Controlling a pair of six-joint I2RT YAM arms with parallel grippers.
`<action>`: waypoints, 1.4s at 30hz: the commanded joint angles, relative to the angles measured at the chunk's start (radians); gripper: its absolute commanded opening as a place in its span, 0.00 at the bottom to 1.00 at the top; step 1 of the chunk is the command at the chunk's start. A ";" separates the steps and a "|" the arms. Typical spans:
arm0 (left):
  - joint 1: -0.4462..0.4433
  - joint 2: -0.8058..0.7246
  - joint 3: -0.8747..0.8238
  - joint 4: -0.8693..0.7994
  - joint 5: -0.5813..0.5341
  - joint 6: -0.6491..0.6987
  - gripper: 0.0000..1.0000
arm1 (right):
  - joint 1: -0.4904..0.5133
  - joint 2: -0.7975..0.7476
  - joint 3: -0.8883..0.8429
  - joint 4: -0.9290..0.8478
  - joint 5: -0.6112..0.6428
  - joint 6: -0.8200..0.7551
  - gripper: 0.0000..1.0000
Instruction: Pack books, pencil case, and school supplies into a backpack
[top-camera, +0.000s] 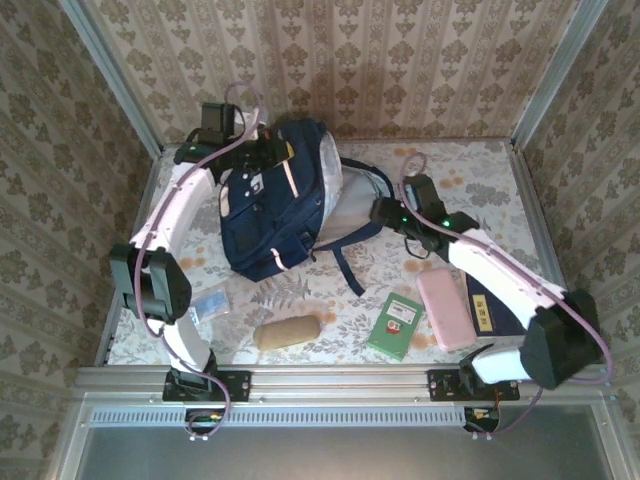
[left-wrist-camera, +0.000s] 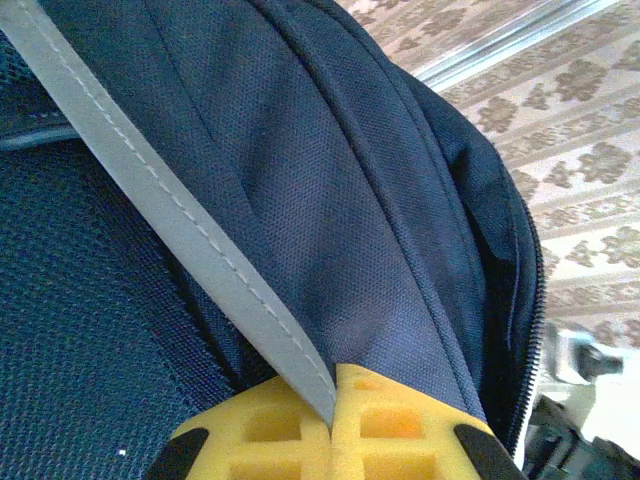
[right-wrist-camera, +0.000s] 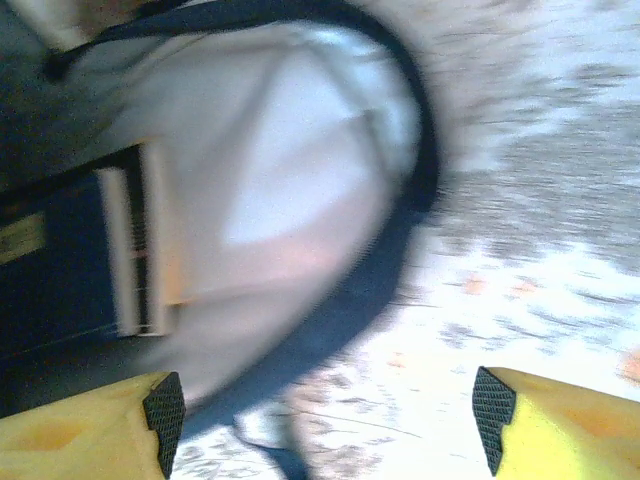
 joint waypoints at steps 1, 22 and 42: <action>-0.045 0.029 -0.007 0.079 -0.074 0.004 0.09 | -0.051 -0.070 -0.067 -0.181 0.313 0.091 0.78; -0.169 -0.297 -0.345 0.137 -0.013 -0.011 0.50 | -0.432 0.210 -0.098 -0.383 0.193 0.250 0.92; -0.141 -0.290 -0.393 0.210 0.060 -0.059 0.48 | -0.522 0.329 -0.202 -0.185 0.022 0.284 0.71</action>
